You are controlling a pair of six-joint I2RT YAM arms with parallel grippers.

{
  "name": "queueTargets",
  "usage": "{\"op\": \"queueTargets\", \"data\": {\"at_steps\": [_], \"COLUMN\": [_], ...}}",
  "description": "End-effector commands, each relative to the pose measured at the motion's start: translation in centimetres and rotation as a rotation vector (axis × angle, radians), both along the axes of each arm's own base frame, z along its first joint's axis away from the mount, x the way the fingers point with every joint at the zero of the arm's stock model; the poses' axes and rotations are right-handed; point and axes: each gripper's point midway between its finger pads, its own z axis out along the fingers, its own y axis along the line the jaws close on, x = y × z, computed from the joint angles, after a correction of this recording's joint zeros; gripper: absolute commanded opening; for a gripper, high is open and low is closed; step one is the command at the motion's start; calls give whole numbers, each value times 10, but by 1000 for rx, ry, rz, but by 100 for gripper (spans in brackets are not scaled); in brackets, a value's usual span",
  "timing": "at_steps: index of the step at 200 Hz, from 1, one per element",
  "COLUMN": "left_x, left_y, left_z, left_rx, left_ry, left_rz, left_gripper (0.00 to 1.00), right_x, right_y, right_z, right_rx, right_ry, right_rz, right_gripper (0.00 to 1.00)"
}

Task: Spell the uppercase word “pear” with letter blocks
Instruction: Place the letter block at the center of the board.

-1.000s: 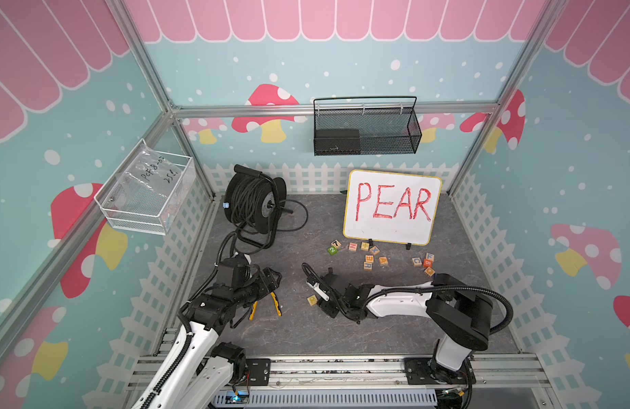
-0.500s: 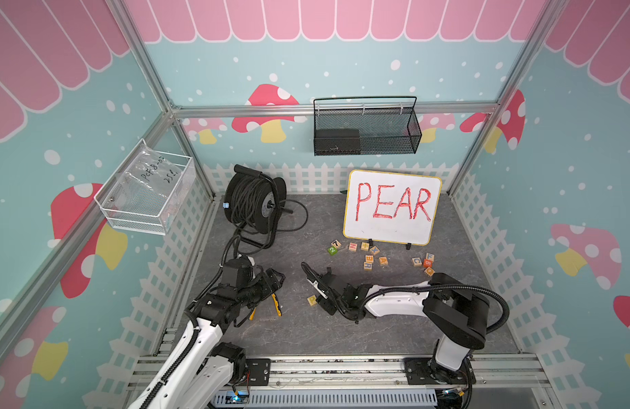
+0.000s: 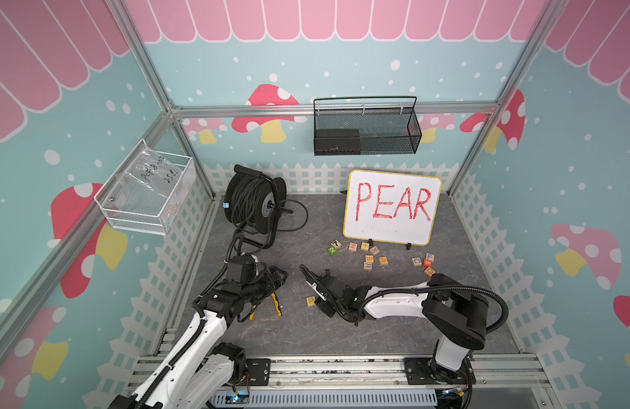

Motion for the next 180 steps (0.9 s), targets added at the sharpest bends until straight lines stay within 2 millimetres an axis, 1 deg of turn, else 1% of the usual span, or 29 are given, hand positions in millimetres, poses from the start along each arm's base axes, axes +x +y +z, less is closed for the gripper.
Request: {"op": "queueTargets", "data": {"at_steps": [1,36,49,66,82,97,115,128,154,160,161,162,164,166,180], "left_x": [6,8,9,9,11,12,15,18,29,31,32,32,32,33,36], "left_y": [-3,-5,-5,-5,-4,-6,-8,-9,-14,-15,-15,-16,-17,-18,-25], "left_z": [3,2,2,3,6,11,25,36,62,67,68,68,70,72,82], "left_rx": [-25,-30,-29,-27,-18,-16,-1,25,48,56,56,57,58,58,63], "left_ry": [-15,-14,-13,-18,-26,-33,-58,-79,-138,-147,-149,-149,-153,-159,-175], "left_rz": [3,0,-3,-6,-9,-20,-56,-85,-138,-151,-154,-157,-164,-172,-222], "left_gripper": [87,87,87,87,87,87,87,87,88,90,92,96,99,100,100], "right_x": [-7,-7,-5,-1,4,10,18,26,42,45,46,47,48,49,56], "right_y": [-2,-6,-6,-2,1,-1,-14,-27,-63,-71,-73,-75,-78,-81,-104], "right_z": [-2,-3,0,16,37,57,78,92,122,128,129,130,131,135,145], "right_rx": [12,11,14,57,104,131,147,154,183,197,200,201,207,216,249], "right_ry": [13,6,1,-15,-45,-86,-140,-186,-263,-272,-273,-275,-277,-281,-281], "right_rz": [-12,-31,-41,-66,-82,-106,-165,-225,-368,-400,-406,-411,-423,-432,-498], "right_gripper": [53,53,53,53,54,58,63,67,75,76,76,77,77,78,80]}}
